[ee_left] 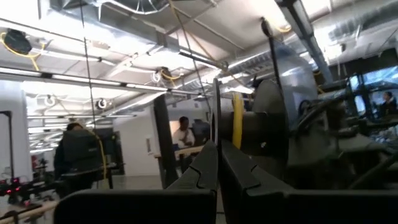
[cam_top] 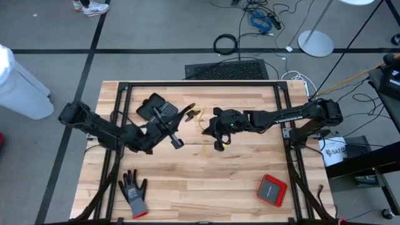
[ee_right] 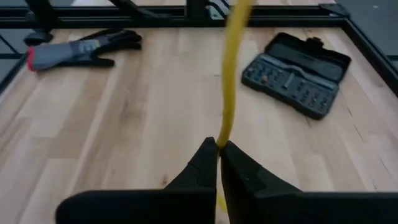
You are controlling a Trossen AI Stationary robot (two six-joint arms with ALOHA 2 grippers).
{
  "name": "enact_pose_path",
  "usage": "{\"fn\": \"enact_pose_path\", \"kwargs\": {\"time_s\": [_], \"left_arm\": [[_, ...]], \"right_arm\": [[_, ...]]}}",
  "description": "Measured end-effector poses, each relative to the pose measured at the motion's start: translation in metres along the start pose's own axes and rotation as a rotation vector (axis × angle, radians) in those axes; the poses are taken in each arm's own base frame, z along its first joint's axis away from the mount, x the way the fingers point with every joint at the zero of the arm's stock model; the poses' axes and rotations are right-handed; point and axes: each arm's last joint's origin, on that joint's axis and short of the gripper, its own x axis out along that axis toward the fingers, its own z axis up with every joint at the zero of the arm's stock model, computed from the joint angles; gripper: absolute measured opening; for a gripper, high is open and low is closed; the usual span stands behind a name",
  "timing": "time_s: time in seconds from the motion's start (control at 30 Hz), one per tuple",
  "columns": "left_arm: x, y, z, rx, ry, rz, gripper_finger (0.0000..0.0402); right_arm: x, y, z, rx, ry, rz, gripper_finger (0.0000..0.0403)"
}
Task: Coil cords
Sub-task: Coil the yellow wire onto the spool
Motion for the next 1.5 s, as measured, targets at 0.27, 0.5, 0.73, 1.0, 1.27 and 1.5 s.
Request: {"fn": "enact_pose_path", "kwargs": {"time_s": [0.27,0.5,0.73,1.0,1.27,1.5], "left_arm": [[0.005,0.001,-0.01,0.001,0.005,0.004,0.0002],[0.006,0.002,-0.011,-0.021,0.005,0.007,0.0002],[0.007,0.002,-0.012,-0.018,-0.008,-0.013,0.0002],[0.009,0.0,-0.02,0.022,0.031,-0.035,0.0002],[0.009,-0.001,-0.021,0.047,0.051,-0.021,0.0002],[0.008,0.0,-0.022,0.073,0.064,-0.005,0.0002]], "right_arm": [[-0.002,0.008,0.009,0.009,-0.017,-0.001,0.0],[0.0,0.005,0.011,0.037,-0.055,-0.085,0.0],[0.021,0.013,0.011,0.026,-0.095,-0.058,0.0],[0.044,0.032,0.035,-0.066,-0.086,-0.026,0.0],[0.037,0.05,0.055,-0.132,-0.021,-0.139,0.0],[0.027,0.05,0.055,-0.135,0.042,-0.139,0.0009]]}}
